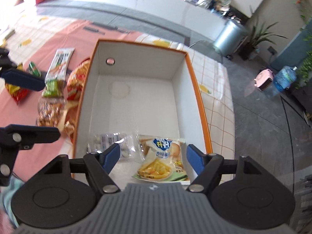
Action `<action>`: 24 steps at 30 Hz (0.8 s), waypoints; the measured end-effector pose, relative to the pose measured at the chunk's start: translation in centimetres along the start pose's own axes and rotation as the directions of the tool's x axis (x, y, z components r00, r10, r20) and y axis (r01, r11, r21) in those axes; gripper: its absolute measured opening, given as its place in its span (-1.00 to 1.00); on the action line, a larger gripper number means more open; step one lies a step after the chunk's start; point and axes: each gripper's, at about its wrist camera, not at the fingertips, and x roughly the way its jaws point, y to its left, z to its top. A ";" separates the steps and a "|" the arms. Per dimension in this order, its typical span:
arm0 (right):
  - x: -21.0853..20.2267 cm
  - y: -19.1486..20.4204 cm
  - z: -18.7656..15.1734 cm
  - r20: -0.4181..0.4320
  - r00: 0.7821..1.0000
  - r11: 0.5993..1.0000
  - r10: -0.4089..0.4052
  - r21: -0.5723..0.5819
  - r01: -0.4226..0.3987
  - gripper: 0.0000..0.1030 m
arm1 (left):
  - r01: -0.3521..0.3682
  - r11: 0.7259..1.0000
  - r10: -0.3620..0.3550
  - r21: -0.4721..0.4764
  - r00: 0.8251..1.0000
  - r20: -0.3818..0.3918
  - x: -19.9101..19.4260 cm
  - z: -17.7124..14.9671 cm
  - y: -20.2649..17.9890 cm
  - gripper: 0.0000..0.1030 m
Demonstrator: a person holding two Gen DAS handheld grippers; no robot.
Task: Organize snacks
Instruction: 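Withdraw both tools from the box back toward the snack pile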
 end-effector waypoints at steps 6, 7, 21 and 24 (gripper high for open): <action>-2.6 2.3 -0.9 0.142 0.988 0.983 -0.058 0.180 0.032 0.64 | -0.081 0.991 0.083 -0.111 0.996 0.017 -3.2 -2.7 3.4 0.51; -2.8 2.8 -1.1 0.155 0.987 0.977 -0.044 0.212 0.010 0.64 | -0.095 0.987 0.098 -0.130 0.995 0.017 -3.7 -3.1 4.0 0.51; -1.1 14.6 -3.3 0.255 0.961 0.932 0.108 0.311 -0.187 0.63 | -0.241 0.921 0.249 -0.306 0.968 -0.011 -9.9 -9.5 14.1 0.51; 0.3 15.5 -3.5 0.222 0.968 0.920 0.117 0.343 -0.190 0.63 | -0.258 0.920 0.261 -0.294 0.965 -0.030 -9.7 -10.0 15.4 0.52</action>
